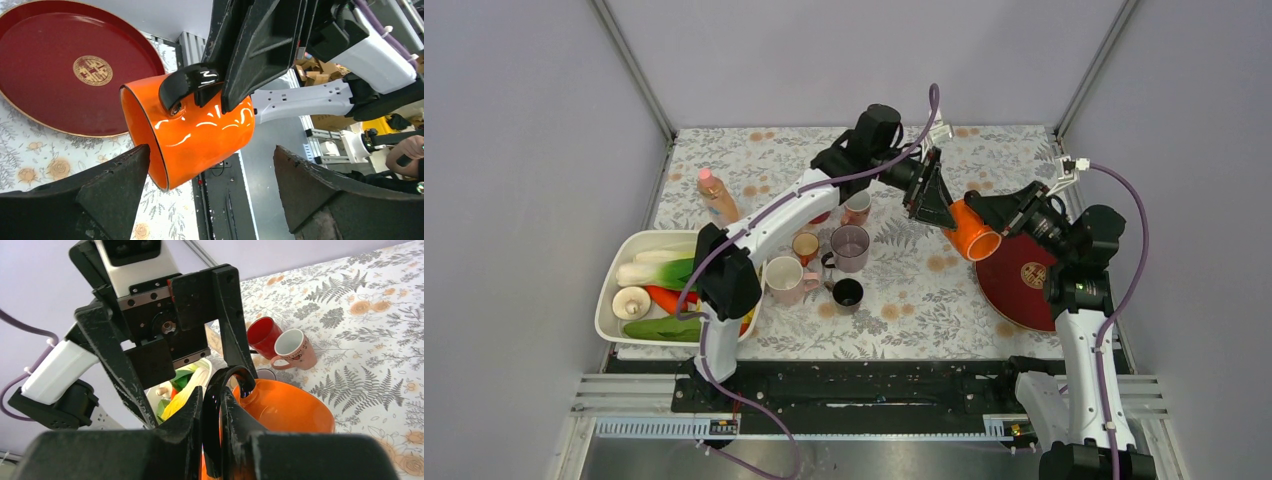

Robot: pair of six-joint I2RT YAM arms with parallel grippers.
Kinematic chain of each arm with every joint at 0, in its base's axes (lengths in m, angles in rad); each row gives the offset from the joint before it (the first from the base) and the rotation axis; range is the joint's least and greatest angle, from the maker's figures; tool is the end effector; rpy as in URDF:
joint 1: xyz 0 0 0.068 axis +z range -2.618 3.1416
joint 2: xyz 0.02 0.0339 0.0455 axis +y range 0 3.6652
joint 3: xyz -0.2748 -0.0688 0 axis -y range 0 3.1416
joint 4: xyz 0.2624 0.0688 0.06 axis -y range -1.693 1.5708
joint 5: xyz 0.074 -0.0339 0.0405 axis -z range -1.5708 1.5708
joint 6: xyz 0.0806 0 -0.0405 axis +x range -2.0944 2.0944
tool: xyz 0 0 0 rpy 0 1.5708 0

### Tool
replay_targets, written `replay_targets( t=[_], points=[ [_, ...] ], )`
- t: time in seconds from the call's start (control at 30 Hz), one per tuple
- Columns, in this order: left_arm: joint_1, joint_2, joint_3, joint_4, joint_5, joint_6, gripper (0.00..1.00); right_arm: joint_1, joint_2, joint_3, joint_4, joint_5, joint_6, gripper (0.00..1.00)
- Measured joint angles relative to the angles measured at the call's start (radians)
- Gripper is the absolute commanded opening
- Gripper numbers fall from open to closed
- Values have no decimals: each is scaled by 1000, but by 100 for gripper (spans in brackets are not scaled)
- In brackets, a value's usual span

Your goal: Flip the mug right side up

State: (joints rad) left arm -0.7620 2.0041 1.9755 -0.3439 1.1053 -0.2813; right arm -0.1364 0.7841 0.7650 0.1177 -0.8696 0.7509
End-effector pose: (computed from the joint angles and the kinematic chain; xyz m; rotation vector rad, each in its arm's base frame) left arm 0.3135 -0.3987 0.3753 1.2714 1.7112 -1.7191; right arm 0.2207 0.0319 0.3749 -0.0486 1.6155 1.1168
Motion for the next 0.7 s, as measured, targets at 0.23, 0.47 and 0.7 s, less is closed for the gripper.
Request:
replay_targets(
  t=[0.23, 0.47, 0.7],
  points=[
    [0, 18, -46, 184, 107, -175, 78, 1, 0, 10, 37, -17, 26, 0],
    [-3, 43, -248, 843, 198, -764, 57, 5, 1, 38, 57, -43, 44, 0],
    [-18, 150, -169, 1312, 233, -1263, 0, 6, -12, 56, 102, -76, 51, 0]
  ],
)
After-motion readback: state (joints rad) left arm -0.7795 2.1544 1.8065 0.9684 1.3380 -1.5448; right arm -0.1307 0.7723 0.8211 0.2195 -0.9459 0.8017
